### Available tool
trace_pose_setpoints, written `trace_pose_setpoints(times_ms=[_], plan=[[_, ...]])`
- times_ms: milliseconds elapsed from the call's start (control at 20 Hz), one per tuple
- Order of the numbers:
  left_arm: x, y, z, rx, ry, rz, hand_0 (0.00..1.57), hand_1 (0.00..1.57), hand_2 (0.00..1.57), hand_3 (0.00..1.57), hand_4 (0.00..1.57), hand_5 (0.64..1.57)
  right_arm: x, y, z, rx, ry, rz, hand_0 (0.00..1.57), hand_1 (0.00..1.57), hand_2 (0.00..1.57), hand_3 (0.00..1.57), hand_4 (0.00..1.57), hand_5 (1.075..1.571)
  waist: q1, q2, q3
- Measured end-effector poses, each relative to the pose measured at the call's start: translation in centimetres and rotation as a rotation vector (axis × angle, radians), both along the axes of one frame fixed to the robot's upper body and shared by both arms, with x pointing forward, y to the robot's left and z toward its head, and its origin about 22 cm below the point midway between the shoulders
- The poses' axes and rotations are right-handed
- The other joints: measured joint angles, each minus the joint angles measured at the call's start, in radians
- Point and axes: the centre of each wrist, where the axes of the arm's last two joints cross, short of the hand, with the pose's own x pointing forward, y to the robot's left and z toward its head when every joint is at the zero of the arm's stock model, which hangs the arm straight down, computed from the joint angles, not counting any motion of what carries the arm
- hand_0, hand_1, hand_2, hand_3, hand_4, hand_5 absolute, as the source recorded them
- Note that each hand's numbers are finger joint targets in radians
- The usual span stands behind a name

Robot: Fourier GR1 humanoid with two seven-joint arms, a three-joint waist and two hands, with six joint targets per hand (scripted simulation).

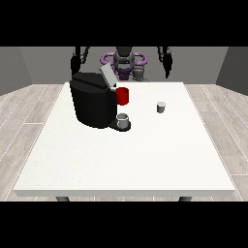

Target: Insert the coffee pod into the coffee machine and close the lid

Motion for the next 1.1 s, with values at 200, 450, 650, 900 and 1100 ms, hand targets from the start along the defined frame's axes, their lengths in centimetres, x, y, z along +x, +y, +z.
trace_pose_setpoints(times_ms=[200, 450, 650, 900, 1100], plan=[[0.3, 1.2, 0.4, 0.086, -0.026, -0.060, 0.00, 0.00, 0.00, 0.00, 0.00, 1.571, 0.2, 0.5, -0.7, 0.008, -0.004, 0.017, 0.00, 0.00, 0.00, 0.00, 0.00, 1.571, -0.005, -0.007, -0.0077], [1.6, 4.8, 2.0, 0.285, -0.074, -0.135, 0.00, 0.00, 0.00, 0.00, 0.00, 1.571, 0.8, 1.9, 0.2, -0.056, -0.062, 0.004, 0.00, 0.00, 0.00, 0.00, 0.00, 1.571, -0.046, 0.013, -0.0114], [4.0, 7.2, 4.2, 0.421, -0.085, -0.140, 0.00, 0.00, 0.00, 0.00, 0.00, 1.571, 2.1, 2.7, 1.5, -0.109, -0.147, 0.000, 0.00, 0.00, 0.00, 0.00, 0.00, 1.571, -0.094, 0.078, -0.0121], [6.7, 9.7, 6.3, 0.527, -0.036, -0.124, 0.00, 0.00, 0.00, 0.00, 0.00, 1.571, 3.0, 4.8, 2.8, -0.130, -0.190, 0.025, 0.00, 0.00, 0.00, 0.00, 0.00, 1.571, -0.144, 0.122, -0.0125], [8.4, 11.1, 7.6, 0.609, 0.006, -0.119, 0.00, 0.00, 0.00, 0.00, 0.00, 1.571, 3.6, 6.3, 3.5, -0.125, -0.219, 0.051, 0.00, 0.00, 0.00, 0.00, 0.00, 1.571, -0.175, 0.170, -0.0125]])
